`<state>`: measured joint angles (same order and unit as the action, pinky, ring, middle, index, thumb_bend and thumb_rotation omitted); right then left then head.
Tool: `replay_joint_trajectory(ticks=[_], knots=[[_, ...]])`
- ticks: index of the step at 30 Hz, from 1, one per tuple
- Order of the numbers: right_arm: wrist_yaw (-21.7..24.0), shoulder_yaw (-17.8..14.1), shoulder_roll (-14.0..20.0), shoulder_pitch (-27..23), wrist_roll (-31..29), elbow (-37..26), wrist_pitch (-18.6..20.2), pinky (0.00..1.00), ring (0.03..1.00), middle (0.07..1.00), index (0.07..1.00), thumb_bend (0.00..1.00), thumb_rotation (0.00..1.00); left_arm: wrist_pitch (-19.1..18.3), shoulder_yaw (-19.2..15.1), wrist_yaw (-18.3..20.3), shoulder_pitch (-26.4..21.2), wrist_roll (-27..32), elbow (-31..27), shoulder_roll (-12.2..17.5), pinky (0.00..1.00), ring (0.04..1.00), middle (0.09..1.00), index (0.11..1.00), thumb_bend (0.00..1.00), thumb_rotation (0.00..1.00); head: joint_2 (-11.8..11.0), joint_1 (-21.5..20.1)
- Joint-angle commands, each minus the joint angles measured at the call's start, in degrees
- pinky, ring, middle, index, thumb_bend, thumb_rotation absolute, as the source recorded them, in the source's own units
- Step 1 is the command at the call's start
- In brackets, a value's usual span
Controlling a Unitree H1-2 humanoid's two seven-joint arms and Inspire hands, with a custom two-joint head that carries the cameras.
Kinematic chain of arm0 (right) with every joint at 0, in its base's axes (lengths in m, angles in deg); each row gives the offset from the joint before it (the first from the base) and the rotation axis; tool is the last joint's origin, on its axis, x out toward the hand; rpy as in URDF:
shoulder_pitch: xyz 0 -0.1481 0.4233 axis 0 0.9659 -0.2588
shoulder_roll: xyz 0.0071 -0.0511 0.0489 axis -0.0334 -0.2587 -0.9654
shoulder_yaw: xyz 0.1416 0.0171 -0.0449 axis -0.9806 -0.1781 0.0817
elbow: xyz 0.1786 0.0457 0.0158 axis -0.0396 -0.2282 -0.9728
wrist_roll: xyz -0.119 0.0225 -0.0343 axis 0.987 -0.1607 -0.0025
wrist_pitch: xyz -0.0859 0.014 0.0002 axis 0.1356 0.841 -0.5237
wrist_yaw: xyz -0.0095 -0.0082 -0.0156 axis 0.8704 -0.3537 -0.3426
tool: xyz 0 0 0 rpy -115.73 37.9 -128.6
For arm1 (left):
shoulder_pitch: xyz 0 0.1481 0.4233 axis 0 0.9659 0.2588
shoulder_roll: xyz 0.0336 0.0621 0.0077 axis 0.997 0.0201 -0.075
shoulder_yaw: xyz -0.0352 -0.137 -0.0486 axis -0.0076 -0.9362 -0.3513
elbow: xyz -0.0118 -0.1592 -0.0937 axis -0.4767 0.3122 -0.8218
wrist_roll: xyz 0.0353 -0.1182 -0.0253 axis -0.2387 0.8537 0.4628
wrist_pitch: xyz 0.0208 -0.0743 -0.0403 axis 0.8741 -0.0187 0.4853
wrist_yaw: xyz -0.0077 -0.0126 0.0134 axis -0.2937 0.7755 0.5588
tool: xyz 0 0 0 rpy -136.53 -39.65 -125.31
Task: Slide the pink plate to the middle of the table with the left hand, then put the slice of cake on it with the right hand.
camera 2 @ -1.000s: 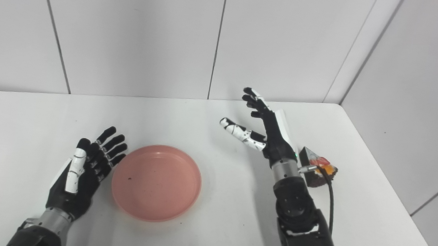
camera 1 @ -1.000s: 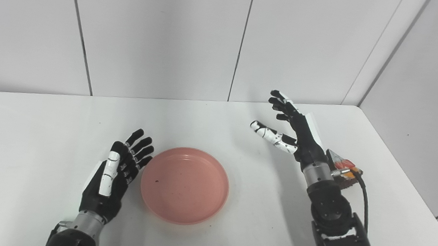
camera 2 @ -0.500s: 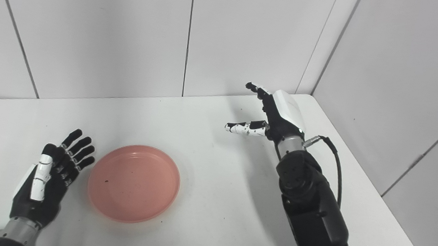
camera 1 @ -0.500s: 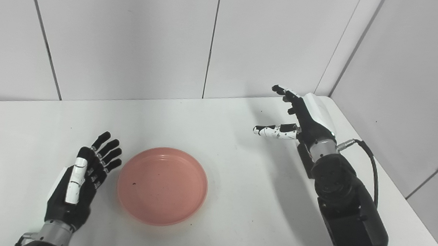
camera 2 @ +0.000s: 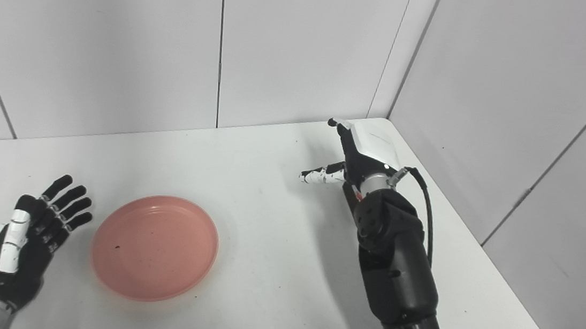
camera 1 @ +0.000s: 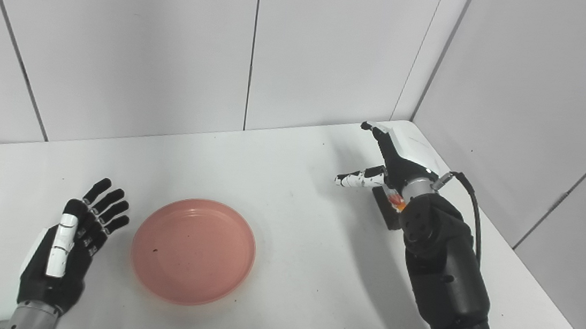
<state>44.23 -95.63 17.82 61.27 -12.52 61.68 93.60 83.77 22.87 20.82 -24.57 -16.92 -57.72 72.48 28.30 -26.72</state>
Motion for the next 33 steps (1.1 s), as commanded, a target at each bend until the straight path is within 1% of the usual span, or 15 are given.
replay_joint_trajectory(ticks=[1,6,8,10,14,16,17,18,19,20,21,25,29,31,33], knots=[[1.2,-1.8,0.9,-2.4,3.2,-0.6,-0.2,0.85,0.889,0.899,0.867,0.82,0.35,0.4,-0.7,0.9,1.8,0.4,2.3,0.8,0.83,0.856,0.864,0.858,0.70,0.85,0.1,0.1],[5.3,-3.0,1.0,-2.9,7.3,0.4,-0.2,0.77,0.847,0.882,0.871,0.82,0.37,0.2,-0.7,0.8,1.8,0.3,2.4,0.9,0.82,0.853,0.861,0.857,0.70,0.86,0.2,0.0],[6.4,-3.9,0.9,-3.1,7.8,1.0,-0.2,0.83,0.838,0.865,0.868,0.82,0.37,0.2,-0.7,1.0,1.8,0.5,2.5,1.0,0.82,0.852,0.859,0.852,0.70,0.85,0.2,0.0],[8.2,-4.8,0.8,-3.4,9.1,1.8,-0.2,0.90,0.874,0.879,0.874,0.83,0.40,0.2,-0.8,1.2,1.7,0.6,2.7,1.0,0.82,0.853,0.860,0.852,0.71,0.85,0.3,0.0],[10.0,-5.3,1.4,-3.5,10.6,2.7,-0.2,0.89,0.912,0.895,0.866,0.84,0.40,-0.2,-0.8,0.7,1.9,0.4,2.3,0.9,0.82,0.848,0.853,0.841,0.71,0.84,0.5,0.0],[10.4,-5.7,1.5,-3.6,10.6,3.1,-0.2,0.76,0.809,0.819,0.865,0.84,0.39,-0.3,-0.7,0.7,1.9,0.3,2.1,0.9,0.81,0.845,0.851,0.842,0.71,0.84,0.6,0.0],[10.7,-6.4,1.6,-3.6,10.1,3.2,-0.2,0.74,0.790,0.804,0.865,0.84,0.39,-0.3,-0.7,0.7,1.9,0.3,2.1,0.9,0.81,0.845,0.851,0.842,0.71,0.84,0.7,0.0],[11.0,-6.8,1.6,-3.6,9.7,3.2,-0.2,0.60,0.679,0.720,0.872,0.83,0.36,-0.3,-0.7,0.8,1.9,0.3,2.1,0.9,0.82,0.851,0.856,0.848,0.71,0.84,0.7,0.0],[11.2,-7.8,1.4,-3.7,9.0,3.2,-0.2,0.59,0.671,0.714,0.872,0.83,0.36,-0.3,-0.7,0.9,1.9,0.4,2.1,0.9,0.82,0.852,0.857,0.848,0.71,0.84,0.7,0.1],[11.5,-8.5,1.4,-3.7,8.5,3.3,-0.2,0.50,0.585,0.649,0.881,0.82,0.32,-0.1,-0.7,0.9,1.9,0.4,2.2,0.9,0.83,0.853,0.858,0.850,0.70,0.85,0.7,0.1],[11.7,-8.8,1.5,-3.6,8.2,3.3,-0.2,0.47,0.563,0.634,0.883,0.82,0.31,0.1,-0.7,1.0,1.9,0.4,2.4,0.8,0.83,0.852,0.858,0.849,0.70,0.85,0.8,0.1],[12.7,-7.8,3.1,-3.1,7.8,3.1,-0.2,0.52,0.617,0.687,0.872,0.80,0.30,0.5,-0.6,1.2,1.8,0.2,3.1,1.0,0.84,0.857,0.861,0.851,0.70,0.86,0.9,0.2],[13.7,-6.8,3.6,-3.2,9.3,3.4,-0.2,0.49,0.587,0.666,0.852,0.80,0.31,0.2,-0.6,1.3,1.9,0.4,2.9,1.0,0.83,0.854,0.857,0.845,0.71,0.84,1.0,0.1],[14.8,-6.7,3.5,-3.5,9.5,4.8,-0.2,0.49,0.600,0.663,0.848,0.80,0.29,0.0,-0.6,1.1,2.0,0.3,2.6,1.0,0.83,0.854,0.857,0.845,0.71,0.84,1.0,0.1],[16.8,-7.6,3.3,-3.9,8.1,5.9,-0.2,0.59,0.683,0.735,0.857,0.80,0.25,0.2,-0.4,1.5,2.0,0.2,2.6,1.2,0.84,0.860,0.863,0.852,0.71,0.85,1.1,0.0]])
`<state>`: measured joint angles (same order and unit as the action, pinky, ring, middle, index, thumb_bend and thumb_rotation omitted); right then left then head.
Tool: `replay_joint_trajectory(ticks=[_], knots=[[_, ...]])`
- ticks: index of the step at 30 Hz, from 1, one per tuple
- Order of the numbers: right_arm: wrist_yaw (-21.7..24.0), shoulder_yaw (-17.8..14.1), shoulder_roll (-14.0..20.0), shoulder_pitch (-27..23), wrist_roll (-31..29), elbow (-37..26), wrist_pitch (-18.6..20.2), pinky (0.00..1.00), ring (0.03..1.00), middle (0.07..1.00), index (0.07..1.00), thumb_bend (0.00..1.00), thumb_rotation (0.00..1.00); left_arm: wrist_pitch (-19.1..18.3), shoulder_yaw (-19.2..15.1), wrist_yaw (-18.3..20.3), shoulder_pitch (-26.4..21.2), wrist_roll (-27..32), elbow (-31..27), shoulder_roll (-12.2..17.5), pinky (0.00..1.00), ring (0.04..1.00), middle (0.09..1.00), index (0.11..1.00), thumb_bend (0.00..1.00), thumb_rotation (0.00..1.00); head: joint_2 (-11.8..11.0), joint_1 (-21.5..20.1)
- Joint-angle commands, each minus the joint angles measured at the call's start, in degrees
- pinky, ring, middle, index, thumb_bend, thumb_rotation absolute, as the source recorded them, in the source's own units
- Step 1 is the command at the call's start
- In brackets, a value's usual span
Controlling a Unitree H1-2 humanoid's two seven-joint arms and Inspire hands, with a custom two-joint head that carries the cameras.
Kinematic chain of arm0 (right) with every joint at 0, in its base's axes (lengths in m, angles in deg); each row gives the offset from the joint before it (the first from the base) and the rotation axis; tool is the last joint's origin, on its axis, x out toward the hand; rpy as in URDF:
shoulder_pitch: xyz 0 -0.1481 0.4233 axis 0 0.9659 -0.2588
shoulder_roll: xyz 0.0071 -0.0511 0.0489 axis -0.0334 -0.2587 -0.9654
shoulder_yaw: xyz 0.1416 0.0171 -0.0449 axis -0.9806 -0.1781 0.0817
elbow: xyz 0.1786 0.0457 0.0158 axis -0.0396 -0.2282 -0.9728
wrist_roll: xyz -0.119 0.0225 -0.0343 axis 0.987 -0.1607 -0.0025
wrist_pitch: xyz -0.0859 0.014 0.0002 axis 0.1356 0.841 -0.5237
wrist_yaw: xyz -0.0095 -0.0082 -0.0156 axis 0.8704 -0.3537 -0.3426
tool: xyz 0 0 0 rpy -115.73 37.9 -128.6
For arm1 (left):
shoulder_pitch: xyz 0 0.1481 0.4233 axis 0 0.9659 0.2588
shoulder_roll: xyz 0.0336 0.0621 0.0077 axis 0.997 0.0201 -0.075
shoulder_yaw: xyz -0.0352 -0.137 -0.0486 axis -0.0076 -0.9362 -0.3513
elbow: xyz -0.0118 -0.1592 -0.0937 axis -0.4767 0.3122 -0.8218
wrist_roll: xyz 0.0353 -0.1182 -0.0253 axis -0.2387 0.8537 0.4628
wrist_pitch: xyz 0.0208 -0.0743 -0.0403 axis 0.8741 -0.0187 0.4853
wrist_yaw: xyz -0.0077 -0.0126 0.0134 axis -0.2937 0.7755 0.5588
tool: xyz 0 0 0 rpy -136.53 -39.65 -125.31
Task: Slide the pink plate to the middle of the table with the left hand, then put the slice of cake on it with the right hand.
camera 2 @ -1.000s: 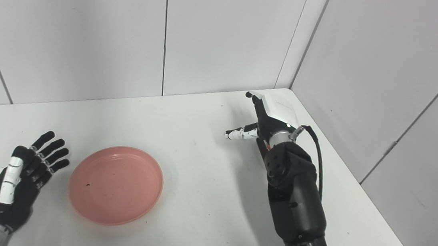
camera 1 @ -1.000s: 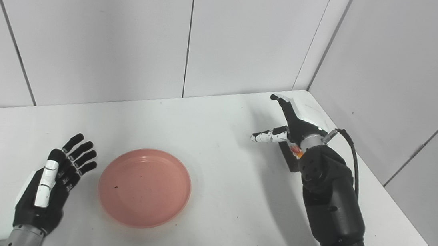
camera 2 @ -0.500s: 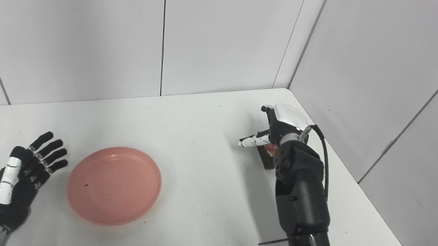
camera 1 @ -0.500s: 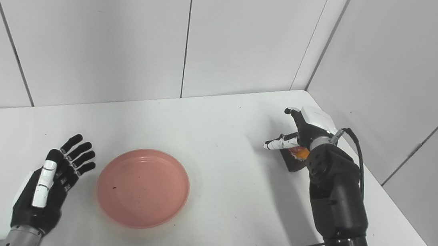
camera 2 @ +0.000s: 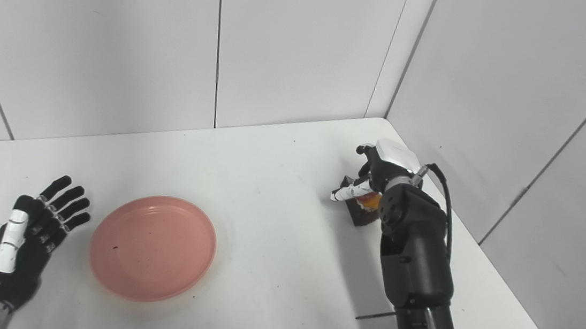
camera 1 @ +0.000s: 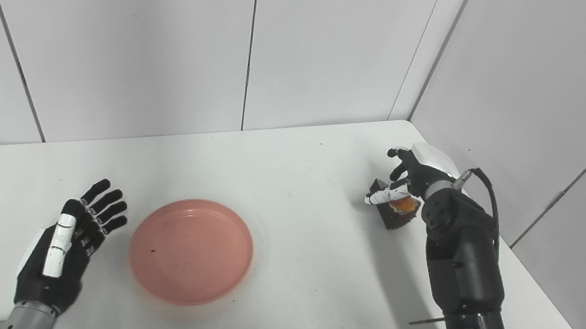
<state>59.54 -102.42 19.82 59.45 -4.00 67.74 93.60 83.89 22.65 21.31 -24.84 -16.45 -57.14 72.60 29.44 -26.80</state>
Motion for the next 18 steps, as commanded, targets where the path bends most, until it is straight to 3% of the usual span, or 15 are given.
replay_joint_trajectory(ticks=[1,5,10,18], knots=[[2.8,-1.2,1.2,-2.2,-0.7,0.0,-0.2,0.62,0.711,0.759,0.861,0.80,0.24,0.0,-0.2,0.9,2.3,-0.3,1.9,1.1,0.84,0.862,0.865,0.854,0.71,0.85,0.1,0.0],[5.6,-1.1,1.4,-2.6,0.1,1.1,-0.2,0.83,0.875,0.890,0.882,0.81,0.21,-0.8,-0.3,0.6,2.4,-0.1,1.3,1.0,0.82,0.848,0.852,0.839,0.71,0.84,0.3,-0.1],[5.5,1.6,2.9,-2.5,-0.2,3.3,-0.2,0.83,0.875,0.884,0.867,0.83,0.22,-1.1,-0.5,0.8,2.2,0.5,1.6,0.9,0.83,0.853,0.855,0.840,0.72,0.83,0.5,-0.1],[5.8,2.0,2.7,-2.9,1.0,4.9,-0.2,0.77,0.861,0.876,0.865,0.87,0.21,-0.5,-0.3,0.8,2.2,0.3,2.1,1.0,0.84,0.857,0.857,0.842,0.71,0.84,0.8,-0.2]])
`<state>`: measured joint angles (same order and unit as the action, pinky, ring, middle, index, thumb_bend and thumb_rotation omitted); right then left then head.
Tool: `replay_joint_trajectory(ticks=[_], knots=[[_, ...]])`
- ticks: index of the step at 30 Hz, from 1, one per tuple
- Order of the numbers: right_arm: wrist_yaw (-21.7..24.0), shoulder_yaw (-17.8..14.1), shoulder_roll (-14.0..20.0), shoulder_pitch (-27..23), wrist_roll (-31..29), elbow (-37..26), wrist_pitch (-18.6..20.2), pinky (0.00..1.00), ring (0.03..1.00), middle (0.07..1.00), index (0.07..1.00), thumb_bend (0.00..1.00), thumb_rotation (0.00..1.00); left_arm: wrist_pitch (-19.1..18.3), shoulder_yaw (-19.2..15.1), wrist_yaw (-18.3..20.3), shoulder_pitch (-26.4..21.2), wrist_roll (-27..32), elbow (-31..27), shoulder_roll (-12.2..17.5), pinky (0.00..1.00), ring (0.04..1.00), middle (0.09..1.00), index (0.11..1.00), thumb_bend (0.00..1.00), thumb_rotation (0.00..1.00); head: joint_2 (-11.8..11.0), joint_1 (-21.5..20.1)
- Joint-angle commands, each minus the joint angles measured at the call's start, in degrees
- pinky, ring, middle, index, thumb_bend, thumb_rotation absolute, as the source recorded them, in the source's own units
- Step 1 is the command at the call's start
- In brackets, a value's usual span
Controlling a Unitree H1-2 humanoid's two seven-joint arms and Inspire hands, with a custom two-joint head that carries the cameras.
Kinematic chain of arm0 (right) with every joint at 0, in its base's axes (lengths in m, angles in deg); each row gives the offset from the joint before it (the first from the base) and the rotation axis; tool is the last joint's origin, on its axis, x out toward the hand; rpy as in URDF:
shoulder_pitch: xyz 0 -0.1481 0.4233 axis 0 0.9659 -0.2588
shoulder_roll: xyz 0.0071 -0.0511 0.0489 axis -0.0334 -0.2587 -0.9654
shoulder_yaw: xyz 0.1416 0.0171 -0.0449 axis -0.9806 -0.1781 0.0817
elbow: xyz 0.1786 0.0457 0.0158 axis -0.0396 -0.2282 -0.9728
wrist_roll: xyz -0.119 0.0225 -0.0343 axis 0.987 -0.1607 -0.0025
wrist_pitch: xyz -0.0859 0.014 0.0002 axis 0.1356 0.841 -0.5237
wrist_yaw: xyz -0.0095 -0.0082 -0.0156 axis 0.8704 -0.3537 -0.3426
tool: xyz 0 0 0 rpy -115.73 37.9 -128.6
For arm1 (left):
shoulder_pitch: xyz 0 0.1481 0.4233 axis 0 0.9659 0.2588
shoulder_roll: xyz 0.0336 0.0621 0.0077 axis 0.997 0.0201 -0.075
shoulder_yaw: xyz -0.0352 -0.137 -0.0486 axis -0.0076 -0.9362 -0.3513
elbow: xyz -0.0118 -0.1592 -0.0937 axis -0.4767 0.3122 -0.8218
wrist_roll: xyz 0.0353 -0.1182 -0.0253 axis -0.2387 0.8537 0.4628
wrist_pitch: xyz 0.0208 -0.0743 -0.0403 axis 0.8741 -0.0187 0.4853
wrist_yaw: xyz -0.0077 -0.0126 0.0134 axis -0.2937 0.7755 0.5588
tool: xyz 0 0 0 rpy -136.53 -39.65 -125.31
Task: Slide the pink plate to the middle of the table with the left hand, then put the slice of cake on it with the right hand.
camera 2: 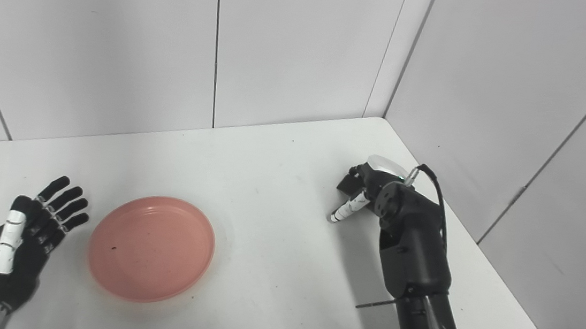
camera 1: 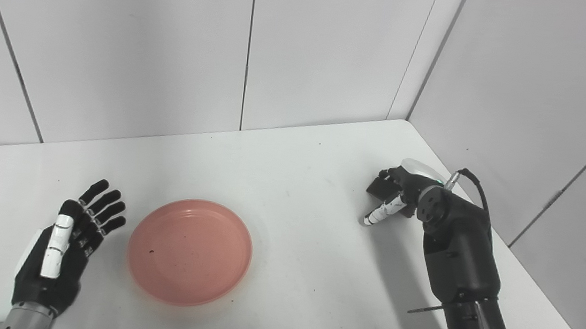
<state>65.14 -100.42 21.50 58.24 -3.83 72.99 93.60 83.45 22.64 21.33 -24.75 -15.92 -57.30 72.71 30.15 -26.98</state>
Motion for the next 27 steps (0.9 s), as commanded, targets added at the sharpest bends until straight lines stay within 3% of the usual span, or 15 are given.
replay_joint_trajectory(ticks=[1,5,6,7,8,10,13,14,19,27], knots=[[0.2,0.6,1.1,-1.6,1.1,-0.5,-0.2,0.77,0.864,0.879,0.865,0.87,0.21,0.0,-0.3,0.9,2.2,-0.2,2.2,0.9,0.84,0.857,0.856,0.842,0.71,0.84,0.2,0.0],[1.1,2.2,1.3,-1.6,4.0,-0.7,-0.2,0.63,0.737,0.802,0.850,0.84,0.21,-0.2,-0.2,0.8,2.3,-0.1,1.8,0.8,0.84,0.855,0.857,0.843,0.72,0.83,0.3,0.2],[1.1,2.1,1.1,-1.7,4.7,-0.7,-0.2,0.40,0.487,0.586,0.833,0.82,0.16,-0.3,-0.2,0.8,2.4,-0.1,1.8,0.8,0.84,0.855,0.856,0.841,0.72,0.83,0.3,0.2],[0.4,1.7,0.6,-1.7,5.5,-0.7,-0.2,0.34,0.424,0.531,0.829,0.81,0.15,-0.4,-0.2,0.8,2.4,-0.1,1.7,0.8,0.84,0.855,0.856,0.841,0.72,0.83,0.3,0.2],[0.0,1.3,0.2,-1.7,6.1,-0.7,-0.2,0.22,0.284,0.385,0.807,0.79,0.07,-0.5,-0.1,0.7,2.4,-0.1,1.7,0.8,0.84,0.855,0.856,0.841,0.73,0.83,0.3,0.2],[-2.9,0.4,-0.6,-1.5,6.8,-0.7,-0.2,0.13,0.190,0.286,0.762,0.73,0.01,-0.4,-0.1,0.8,2.4,-0.1,1.7,0.8,0.84,0.857,0.857,0.843,0.74,0.82,0.3,0.2],[-8.8,2.3,0.7,-0.5,5.6,-0.6,-0.4,0.14,0.215,0.431,0.719,0.59,0.00,-0.5,0.1,0.9,2.4,-0.2,1.3,0.8,0.84,0.857,0.858,0.845,0.74,0.82,0.3,0.5],[-10.9,2.8,0.9,0.0,4.8,-0.8,-0.4,0.18,0.257,0.459,0.639,0.57,0.00,-0.5,0.2,0.9,2.4,-0.2,1.2,0.8,0.84,0.859,0.860,0.848,0.74,0.83,0.3,0.5],[-18.0,0.7,-0.6,-0.3,1.9,-0.3,-0.2,0.33,0.389,0.445,0.528,0.53,0.00,-0.2,0.3,1.0,2.4,-0.3,1.7,1.0,0.85,0.862,0.862,0.854,0.73,0.84,0.2,0.9],[-24.9,-1.3,-4.0,-0.3,-0.4,-3.3,-0.2,0.23,0.286,0.395,0.515,0.52,0.00,-0.2,0.6,0.7,2.7,-0.6,1.1,0.8,0.85,0.866,0.868,0.859,0.74,0.84,0.2,1.6]])
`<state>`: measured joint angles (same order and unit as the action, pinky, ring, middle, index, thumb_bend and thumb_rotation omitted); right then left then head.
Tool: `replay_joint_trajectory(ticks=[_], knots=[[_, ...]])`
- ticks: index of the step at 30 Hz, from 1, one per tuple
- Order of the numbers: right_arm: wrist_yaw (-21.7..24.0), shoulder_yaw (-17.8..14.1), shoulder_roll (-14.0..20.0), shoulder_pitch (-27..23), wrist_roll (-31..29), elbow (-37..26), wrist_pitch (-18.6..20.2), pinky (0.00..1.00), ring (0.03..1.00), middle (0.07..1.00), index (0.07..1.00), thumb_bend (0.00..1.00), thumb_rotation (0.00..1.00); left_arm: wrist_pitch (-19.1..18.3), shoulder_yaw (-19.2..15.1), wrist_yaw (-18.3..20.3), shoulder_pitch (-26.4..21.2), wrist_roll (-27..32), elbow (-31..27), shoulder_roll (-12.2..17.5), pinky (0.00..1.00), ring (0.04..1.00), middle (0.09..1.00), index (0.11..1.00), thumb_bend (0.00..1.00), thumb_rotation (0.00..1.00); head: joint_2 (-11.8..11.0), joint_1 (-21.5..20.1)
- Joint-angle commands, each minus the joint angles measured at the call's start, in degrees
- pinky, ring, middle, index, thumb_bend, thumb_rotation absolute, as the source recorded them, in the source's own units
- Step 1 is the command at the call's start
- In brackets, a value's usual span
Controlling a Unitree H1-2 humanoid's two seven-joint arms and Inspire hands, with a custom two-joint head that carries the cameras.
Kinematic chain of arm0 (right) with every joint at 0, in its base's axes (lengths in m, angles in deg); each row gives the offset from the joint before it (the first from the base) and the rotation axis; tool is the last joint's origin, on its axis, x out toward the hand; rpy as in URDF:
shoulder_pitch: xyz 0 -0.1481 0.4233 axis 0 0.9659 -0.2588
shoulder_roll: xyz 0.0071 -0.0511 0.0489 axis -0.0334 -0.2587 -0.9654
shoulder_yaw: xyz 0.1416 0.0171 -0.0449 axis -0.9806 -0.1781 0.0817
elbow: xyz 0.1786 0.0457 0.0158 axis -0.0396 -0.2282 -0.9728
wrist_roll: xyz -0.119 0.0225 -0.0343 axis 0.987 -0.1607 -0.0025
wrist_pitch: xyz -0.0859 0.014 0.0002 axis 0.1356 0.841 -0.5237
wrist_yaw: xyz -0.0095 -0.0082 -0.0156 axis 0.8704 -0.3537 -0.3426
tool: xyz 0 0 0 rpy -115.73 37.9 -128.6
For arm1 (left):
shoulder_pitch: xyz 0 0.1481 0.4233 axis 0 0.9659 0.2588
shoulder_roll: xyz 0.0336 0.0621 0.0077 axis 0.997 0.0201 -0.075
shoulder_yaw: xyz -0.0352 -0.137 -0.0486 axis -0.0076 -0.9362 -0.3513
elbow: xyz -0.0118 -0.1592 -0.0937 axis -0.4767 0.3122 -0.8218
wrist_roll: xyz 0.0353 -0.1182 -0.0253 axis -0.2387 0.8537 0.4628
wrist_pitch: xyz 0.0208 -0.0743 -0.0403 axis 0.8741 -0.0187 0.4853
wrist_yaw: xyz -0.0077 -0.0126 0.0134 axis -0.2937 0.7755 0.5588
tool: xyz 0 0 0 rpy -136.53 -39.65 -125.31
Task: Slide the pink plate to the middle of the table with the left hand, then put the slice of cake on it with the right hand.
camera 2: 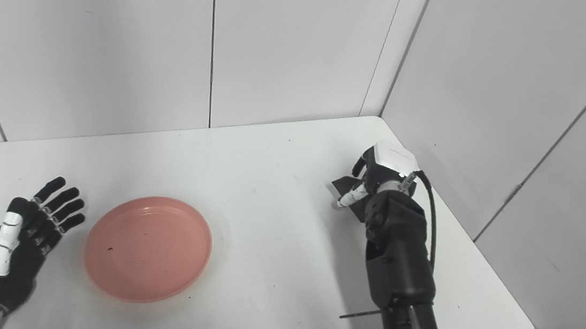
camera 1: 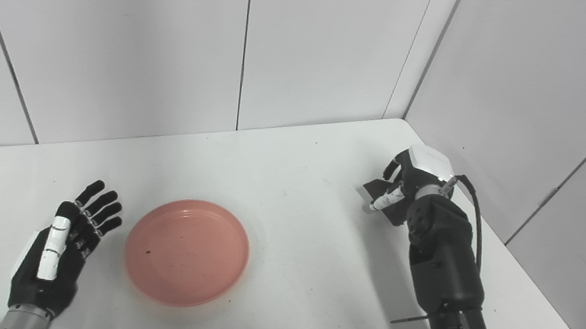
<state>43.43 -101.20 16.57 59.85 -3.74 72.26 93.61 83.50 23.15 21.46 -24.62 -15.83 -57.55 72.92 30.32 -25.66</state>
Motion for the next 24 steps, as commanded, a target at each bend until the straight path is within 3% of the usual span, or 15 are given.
replay_joint_trajectory(ticks=[1,4,8,13,24], knots=[[-4.5,-0.6,0.6,-1.9,-1.1,-2.8,-0.2,0.23,0.285,0.394,0.514,0.52,0.00,-0.2,0.1,0.7,2.6,-0.7,1.5,0.6,0.85,0.867,0.868,0.860,0.74,0.84,0.0,0.2],[-7.4,-0.7,-0.6,-2.0,-2.6,-4.0,-0.2,0.21,0.278,0.389,0.509,0.52,0.00,-0.3,0.3,1.0,2.5,-0.5,1.7,0.6,0.85,0.870,0.872,0.864,0.74,0.84,0.0,1.2],[-11.5,0.2,-1.9,-1.9,-7.1,-6.3,-0.5,0.33,0.360,0.419,0.518,0.53,0.00,0.6,0.6,1.1,2.6,-1.0,2.3,0.4,0.86,0.877,0.880,0.873,0.74,0.86,-0.1,2.9],[-16.3,1.9,-2.8,-1.4,-15.6,-7.6,-2.5,0.22,0.293,0.408,0.523,0.52,0.00,0.6,1.2,0.5,2.9,-2.1,2.0,-0.4,0.86,0.878,0.880,0.872,0.74,0.87,-0.4,4.4],[-25.1,9.1,-7.1,0.9,-30.2,-8.4,-11.5,0.18,0.249,0.392,0.504,0.51,0.00,0.4,1.9,-0.6,3.6,-3.8,0.1,-2.3,0.88,0.890,0.891,0.888,0.72,0.90,-0.5,9.1]])
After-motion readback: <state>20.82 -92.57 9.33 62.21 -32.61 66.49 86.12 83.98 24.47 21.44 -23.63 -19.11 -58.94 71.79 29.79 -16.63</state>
